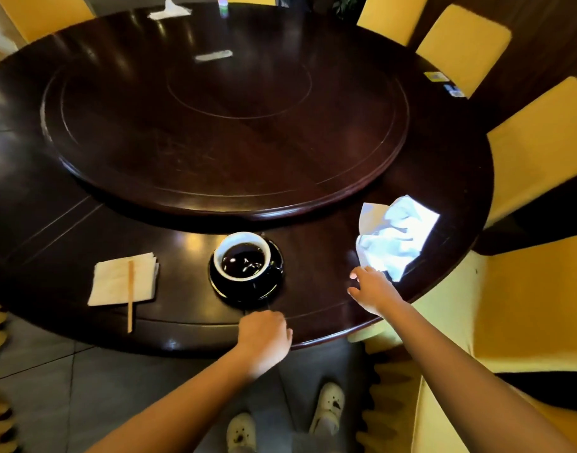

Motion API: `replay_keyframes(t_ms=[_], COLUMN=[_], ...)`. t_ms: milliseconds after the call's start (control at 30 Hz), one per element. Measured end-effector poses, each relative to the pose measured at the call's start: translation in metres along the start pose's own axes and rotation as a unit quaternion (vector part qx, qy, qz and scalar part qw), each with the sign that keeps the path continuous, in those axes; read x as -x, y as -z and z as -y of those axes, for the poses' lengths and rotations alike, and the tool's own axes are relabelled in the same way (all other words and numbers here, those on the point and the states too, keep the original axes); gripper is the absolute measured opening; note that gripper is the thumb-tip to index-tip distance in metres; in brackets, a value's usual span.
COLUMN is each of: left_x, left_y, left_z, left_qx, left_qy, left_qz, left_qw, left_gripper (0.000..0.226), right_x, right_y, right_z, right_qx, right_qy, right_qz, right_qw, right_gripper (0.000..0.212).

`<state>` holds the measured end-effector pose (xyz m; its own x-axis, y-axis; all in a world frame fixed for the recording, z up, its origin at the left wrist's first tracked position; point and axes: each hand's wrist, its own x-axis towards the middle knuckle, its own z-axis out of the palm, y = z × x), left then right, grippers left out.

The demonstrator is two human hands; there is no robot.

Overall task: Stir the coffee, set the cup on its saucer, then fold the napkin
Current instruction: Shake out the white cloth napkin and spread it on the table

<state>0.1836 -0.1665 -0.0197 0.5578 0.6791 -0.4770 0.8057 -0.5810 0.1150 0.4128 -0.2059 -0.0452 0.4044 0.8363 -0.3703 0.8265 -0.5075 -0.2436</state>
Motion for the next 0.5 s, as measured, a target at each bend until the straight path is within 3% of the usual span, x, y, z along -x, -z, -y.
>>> replay_keyframes(t_ms=[300, 500], left_x=[-0.108, -0.174], left_y=[0.031, 0.05], left_z=[-0.109, -0.148], left_qx=[0.1, 0.252], left_qy=[-0.01, 0.001], left_qz=[-0.028, -0.05], left_qw=[0.995, 0.966], left_gripper=[0.045, 0.046], right_x=[-0.038, -0.07], right_y=[0.085, 0.091], right_z=[-0.072, -0.103], right_qx=[0.022, 0.012], right_qy=[0.037, 0.055], right_qz=[-0.142, -0.064], right_qw=[0.989, 0.996], right_gripper=[0.04, 0.035])
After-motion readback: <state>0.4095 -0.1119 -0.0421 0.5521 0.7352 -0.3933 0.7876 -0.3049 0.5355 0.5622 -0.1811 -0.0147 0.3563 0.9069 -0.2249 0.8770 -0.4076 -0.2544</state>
